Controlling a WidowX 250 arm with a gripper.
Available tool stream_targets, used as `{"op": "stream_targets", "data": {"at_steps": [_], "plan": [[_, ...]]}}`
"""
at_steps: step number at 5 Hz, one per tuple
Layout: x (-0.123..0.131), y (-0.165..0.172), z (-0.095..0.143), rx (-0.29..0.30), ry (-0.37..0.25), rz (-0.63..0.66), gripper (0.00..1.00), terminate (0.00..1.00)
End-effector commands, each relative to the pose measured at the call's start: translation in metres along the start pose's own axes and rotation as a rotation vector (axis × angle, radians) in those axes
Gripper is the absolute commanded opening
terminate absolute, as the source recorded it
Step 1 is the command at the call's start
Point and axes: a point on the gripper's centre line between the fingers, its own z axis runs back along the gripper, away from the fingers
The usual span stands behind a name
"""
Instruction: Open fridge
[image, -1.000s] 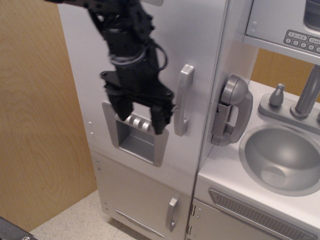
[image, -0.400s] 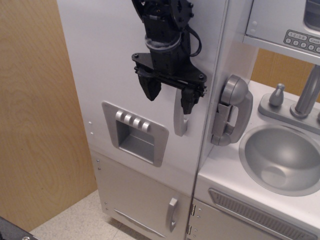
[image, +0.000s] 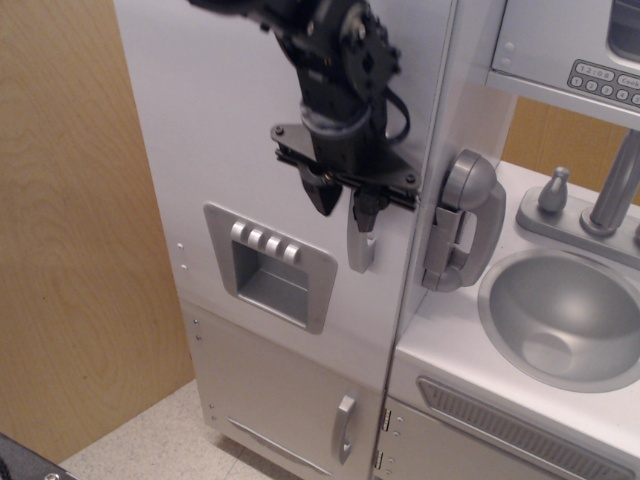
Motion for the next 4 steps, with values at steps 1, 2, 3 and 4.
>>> {"op": "stream_targets", "data": {"at_steps": [1, 2, 3, 4], "plan": [[0.001, 0.014, 0.028, -0.036, -0.014, 0.036, 0.0, 0.0], [-0.024, 0.028, 0.048, -0.052, -0.001, 0.026, 0.0, 0.0], [-0.046, 0.043, 0.065, -0.088, 0.011, -0.008, 0.0, 0.0], [-0.06, 0.046, 0.068, -0.1, 0.106, -0.022, 1.0, 0.0]]}}
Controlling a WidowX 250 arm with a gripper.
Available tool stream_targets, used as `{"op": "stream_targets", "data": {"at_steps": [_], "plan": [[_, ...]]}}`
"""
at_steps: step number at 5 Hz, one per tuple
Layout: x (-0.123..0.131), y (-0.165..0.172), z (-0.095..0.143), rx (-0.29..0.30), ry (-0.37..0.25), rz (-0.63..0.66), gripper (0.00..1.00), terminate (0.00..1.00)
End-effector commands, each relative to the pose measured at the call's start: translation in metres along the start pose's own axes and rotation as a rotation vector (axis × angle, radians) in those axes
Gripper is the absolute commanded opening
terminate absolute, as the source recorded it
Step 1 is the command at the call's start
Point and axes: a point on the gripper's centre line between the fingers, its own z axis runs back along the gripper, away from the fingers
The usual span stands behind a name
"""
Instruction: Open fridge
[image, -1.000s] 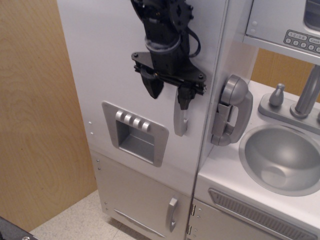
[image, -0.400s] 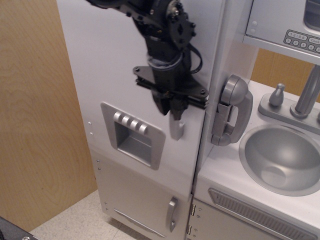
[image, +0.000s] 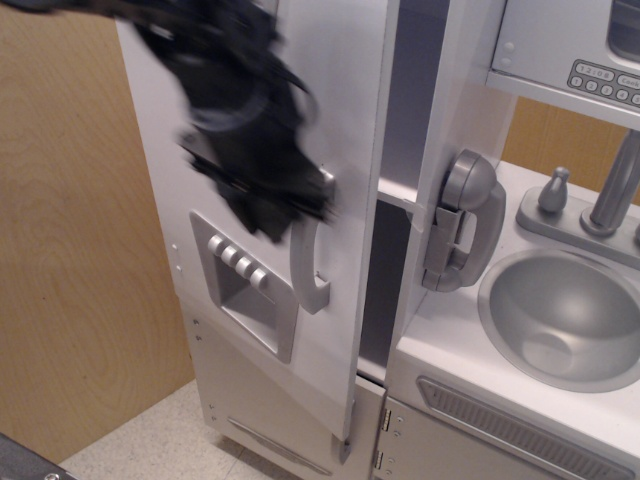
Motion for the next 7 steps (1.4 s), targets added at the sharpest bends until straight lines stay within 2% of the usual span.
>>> {"op": "stream_targets", "data": {"at_steps": [1, 2, 3, 4, 5, 6, 7], "plan": [[-0.008, -0.003, 0.015, -0.015, 0.126, -0.025, 1.0, 0.0], [-0.01, -0.03, 0.004, -0.006, 0.192, -0.062, 1.0, 0.0], [-0.018, -0.059, -0.009, -0.026, 0.192, -0.115, 1.0, 0.0], [-0.038, -0.087, -0.021, -0.056, 0.176, -0.181, 1.0, 0.0], [-0.042, -0.112, -0.03, -0.068, 0.175, -0.234, 1.0, 0.0], [-0.033, -0.126, -0.041, -0.058, 0.157, -0.251, 1.0, 0.0], [-0.009, -0.129, -0.054, -0.033, 0.144, -0.236, 1.0, 0.0]]}}
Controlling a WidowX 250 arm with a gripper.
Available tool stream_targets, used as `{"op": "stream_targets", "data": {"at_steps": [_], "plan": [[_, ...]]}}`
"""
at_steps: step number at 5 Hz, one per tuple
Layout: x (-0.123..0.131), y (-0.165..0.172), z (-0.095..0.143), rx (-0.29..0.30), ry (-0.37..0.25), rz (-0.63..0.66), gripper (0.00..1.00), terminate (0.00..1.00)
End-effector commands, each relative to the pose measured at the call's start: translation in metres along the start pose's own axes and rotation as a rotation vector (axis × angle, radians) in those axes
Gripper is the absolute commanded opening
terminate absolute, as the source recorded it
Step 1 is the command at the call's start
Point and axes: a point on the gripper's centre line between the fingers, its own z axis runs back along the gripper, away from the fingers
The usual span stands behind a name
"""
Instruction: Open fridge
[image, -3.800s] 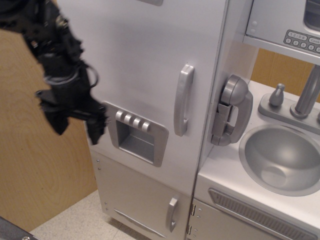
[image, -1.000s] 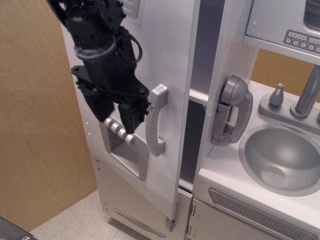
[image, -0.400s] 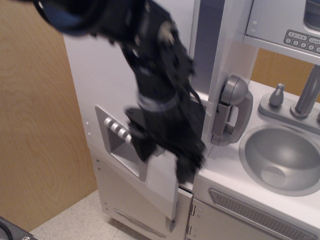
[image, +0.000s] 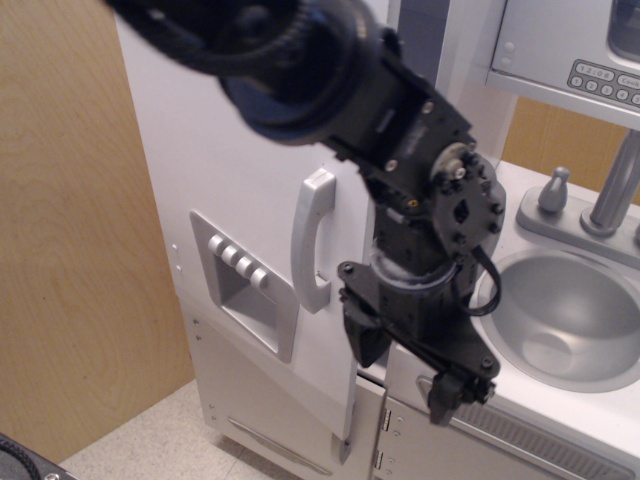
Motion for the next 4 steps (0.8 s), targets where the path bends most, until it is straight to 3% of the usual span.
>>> {"op": "stream_targets", "data": {"at_steps": [1, 2, 4], "plan": [[0.054, 0.01, 0.007, 0.026, -0.07, 0.039, 1.0, 0.0], [0.072, 0.011, 0.005, 0.048, -0.097, 0.05, 1.0, 0.0], [0.086, 0.032, 0.017, 0.139, -0.083, 0.016, 1.0, 0.0]]}}
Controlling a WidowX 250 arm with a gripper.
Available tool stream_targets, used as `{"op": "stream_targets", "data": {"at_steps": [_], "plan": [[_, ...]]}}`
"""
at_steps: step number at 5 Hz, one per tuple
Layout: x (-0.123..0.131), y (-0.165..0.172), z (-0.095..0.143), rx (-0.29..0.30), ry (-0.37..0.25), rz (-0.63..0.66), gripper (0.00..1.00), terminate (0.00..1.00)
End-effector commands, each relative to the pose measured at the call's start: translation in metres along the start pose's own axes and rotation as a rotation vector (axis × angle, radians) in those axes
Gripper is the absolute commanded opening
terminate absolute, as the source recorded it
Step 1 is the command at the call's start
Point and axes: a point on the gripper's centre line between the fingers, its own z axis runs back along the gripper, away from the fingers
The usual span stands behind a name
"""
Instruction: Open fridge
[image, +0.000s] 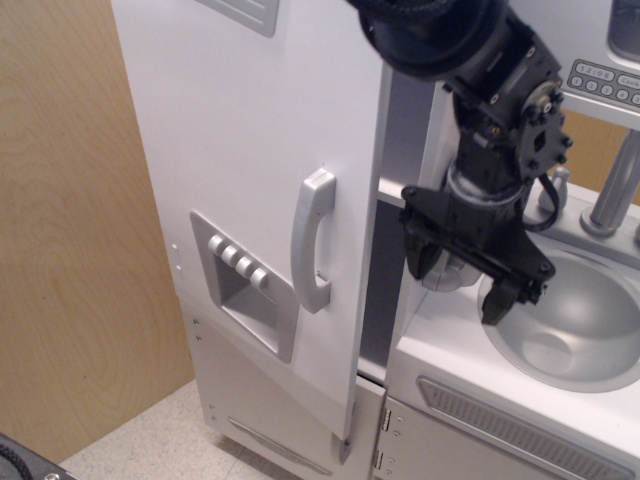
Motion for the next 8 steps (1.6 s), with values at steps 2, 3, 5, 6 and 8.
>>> {"op": "stream_targets", "data": {"at_steps": [2, 3, 5, 6, 8], "plan": [[-0.007, 0.046, 0.042, 0.13, -0.017, 0.015, 1.0, 0.0], [-0.032, 0.057, 0.05, 0.161, 0.022, 0.064, 1.0, 0.0], [-0.089, 0.084, 0.058, 0.162, 0.076, 0.095, 1.0, 0.0], [-0.115, 0.105, 0.053, 0.188, 0.064, 0.145, 1.0, 0.0], [-0.147, 0.151, 0.045, 0.261, 0.095, 0.253, 1.0, 0.0]]}}
